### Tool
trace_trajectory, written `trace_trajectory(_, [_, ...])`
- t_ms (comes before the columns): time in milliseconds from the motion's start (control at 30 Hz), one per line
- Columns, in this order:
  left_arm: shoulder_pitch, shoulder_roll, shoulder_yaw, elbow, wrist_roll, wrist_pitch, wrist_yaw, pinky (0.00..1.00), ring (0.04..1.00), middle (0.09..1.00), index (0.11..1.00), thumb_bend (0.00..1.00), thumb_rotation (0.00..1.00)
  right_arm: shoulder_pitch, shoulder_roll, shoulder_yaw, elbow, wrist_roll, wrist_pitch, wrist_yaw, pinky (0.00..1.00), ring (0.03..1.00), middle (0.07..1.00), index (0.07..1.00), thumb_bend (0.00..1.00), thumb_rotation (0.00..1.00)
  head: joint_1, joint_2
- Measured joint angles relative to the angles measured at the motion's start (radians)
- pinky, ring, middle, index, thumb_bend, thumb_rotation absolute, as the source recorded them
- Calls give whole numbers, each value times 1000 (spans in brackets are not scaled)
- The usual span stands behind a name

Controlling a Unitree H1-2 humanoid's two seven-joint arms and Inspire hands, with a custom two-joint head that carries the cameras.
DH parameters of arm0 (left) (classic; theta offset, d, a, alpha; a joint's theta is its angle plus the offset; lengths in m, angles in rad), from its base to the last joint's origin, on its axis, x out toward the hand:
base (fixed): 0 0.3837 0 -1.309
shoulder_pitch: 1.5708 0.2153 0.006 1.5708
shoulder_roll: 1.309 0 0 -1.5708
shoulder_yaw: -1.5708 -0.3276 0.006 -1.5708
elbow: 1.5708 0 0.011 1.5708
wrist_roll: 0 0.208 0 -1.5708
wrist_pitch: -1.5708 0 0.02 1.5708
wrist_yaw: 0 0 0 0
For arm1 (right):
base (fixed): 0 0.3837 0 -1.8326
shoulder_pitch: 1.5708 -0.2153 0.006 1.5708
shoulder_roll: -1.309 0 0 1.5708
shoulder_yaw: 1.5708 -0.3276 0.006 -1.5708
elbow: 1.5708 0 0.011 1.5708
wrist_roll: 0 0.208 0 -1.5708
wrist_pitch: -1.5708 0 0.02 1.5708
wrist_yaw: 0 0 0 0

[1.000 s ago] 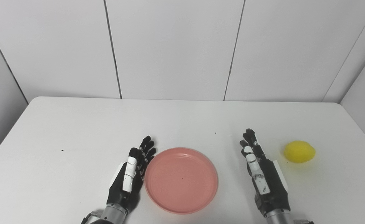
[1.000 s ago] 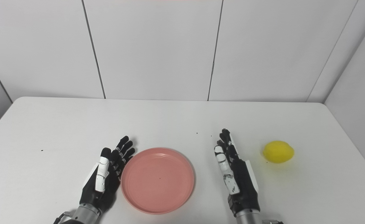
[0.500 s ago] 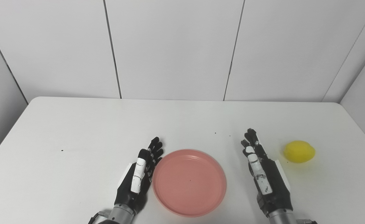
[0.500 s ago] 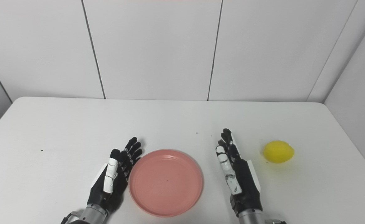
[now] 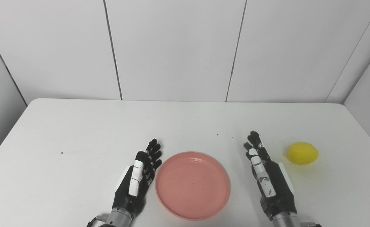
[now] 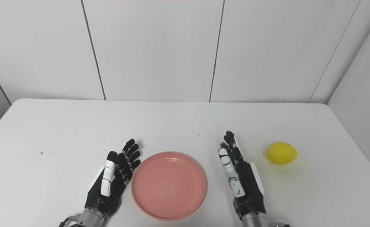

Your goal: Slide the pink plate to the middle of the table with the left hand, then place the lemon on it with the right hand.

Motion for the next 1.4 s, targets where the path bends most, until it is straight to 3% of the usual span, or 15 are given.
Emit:
trace_trajectory(333, [-16,15,37,25,46,-82,17,1000,1000,1000,1000,827,1000,-13,-13,-15,-7,-10,17,-3,1000,984,985,985,611,841,11,0])
trace_trajectory(633, [-26,32,76,25,43,-83,34,1000,1000,1000,1000,798,1000,-63,-79,-25,-6,-157,18,-19,963,962,964,974,614,795,-17,-3])
trace_trajectory(733, [-27,31,74,25,43,-83,35,1000,1000,1000,1000,800,1000,-77,-94,-30,-7,-204,28,-23,911,963,957,960,624,725,-21,-2])
trace_trajectory(967, [-28,32,64,25,29,-83,23,1000,1000,1000,1000,837,1000,-101,-126,-51,-27,-282,51,-23,882,938,932,943,606,671,-38,2])
trace_trajectory(1033, [-28,32,58,25,19,-83,12,1000,1000,1000,1000,848,1000,-111,-134,-57,-33,-292,60,-21,888,937,933,946,601,596,-40,2])
trace_trajectory(1233, [-29,31,51,45,6,-88,-12,1000,1000,994,995,852,1000,-122,-163,-64,-37,-350,114,-5,908,924,931,946,594,528,-48,2])
trace_trajectory(1400, [-33,30,42,74,-5,-108,-31,985,984,982,983,877,1000,-151,-196,-92,-41,-401,158,-2,906,935,936,932,665,413,-52,5])
